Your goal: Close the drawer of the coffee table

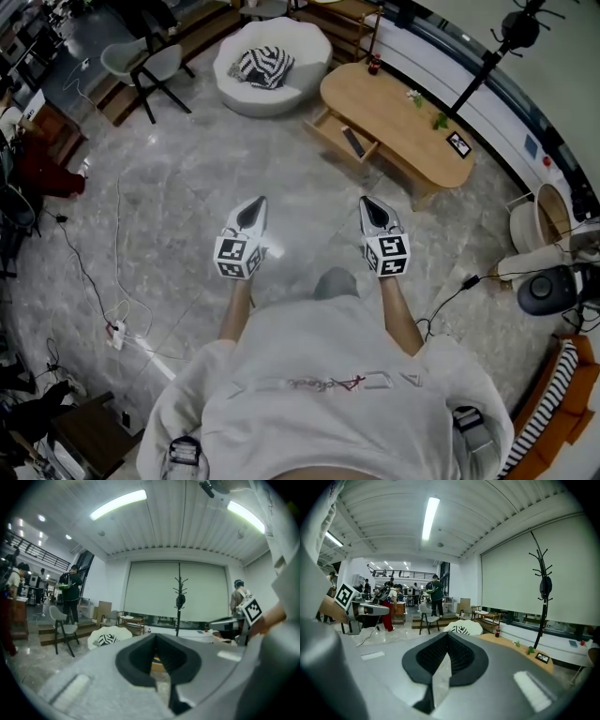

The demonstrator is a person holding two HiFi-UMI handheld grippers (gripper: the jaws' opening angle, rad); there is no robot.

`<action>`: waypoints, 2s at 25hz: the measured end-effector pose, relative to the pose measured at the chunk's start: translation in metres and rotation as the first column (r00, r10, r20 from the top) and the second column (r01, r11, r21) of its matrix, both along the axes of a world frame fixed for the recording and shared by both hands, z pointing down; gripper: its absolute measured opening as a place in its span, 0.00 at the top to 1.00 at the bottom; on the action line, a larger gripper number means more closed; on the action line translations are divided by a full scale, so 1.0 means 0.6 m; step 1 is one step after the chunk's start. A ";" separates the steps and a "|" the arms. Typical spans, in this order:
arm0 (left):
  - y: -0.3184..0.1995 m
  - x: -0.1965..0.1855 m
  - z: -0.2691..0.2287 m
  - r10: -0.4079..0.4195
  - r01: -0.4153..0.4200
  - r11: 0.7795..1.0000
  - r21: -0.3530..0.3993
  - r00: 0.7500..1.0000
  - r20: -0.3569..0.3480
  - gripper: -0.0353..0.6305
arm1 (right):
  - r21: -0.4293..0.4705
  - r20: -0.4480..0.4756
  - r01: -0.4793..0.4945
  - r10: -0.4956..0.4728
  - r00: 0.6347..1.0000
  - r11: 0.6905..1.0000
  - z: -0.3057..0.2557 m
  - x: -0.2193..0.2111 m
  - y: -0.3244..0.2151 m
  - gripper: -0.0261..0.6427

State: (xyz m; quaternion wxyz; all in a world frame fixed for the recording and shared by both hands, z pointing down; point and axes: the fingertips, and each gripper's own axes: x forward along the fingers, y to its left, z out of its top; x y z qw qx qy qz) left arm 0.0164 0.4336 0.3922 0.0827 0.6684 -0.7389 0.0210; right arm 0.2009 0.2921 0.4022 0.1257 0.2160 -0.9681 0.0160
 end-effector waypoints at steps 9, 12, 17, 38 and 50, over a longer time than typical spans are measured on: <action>-0.011 -0.005 0.024 0.006 -0.006 1.000 -0.016 1.000 -0.014 0.95 | -0.018 -0.016 -0.012 0.012 1.000 1.000 0.026 0.004 -0.008 0.95; -0.017 -0.018 0.022 0.000 0.000 1.000 -0.014 1.000 -0.010 0.95 | -0.018 -0.011 -0.007 0.007 1.000 1.000 0.030 -0.008 -0.014 0.95; -0.052 -0.037 0.016 -0.002 0.002 1.000 -0.006 1.000 0.004 0.95 | -0.016 -0.012 0.004 -0.005 1.000 1.000 0.038 -0.030 -0.045 0.95; -0.393 -0.241 0.004 0.006 -0.006 1.000 -0.016 1.000 -0.011 0.95 | -0.023 -0.015 0.005 -0.006 1.000 1.000 0.022 -0.243 -0.381 0.95; -0.602 -0.348 0.013 0.025 -0.026 0.999 -0.042 0.999 -0.021 0.95 | -0.045 -0.024 -0.002 0.001 1.000 0.999 0.031 -0.353 -0.588 0.95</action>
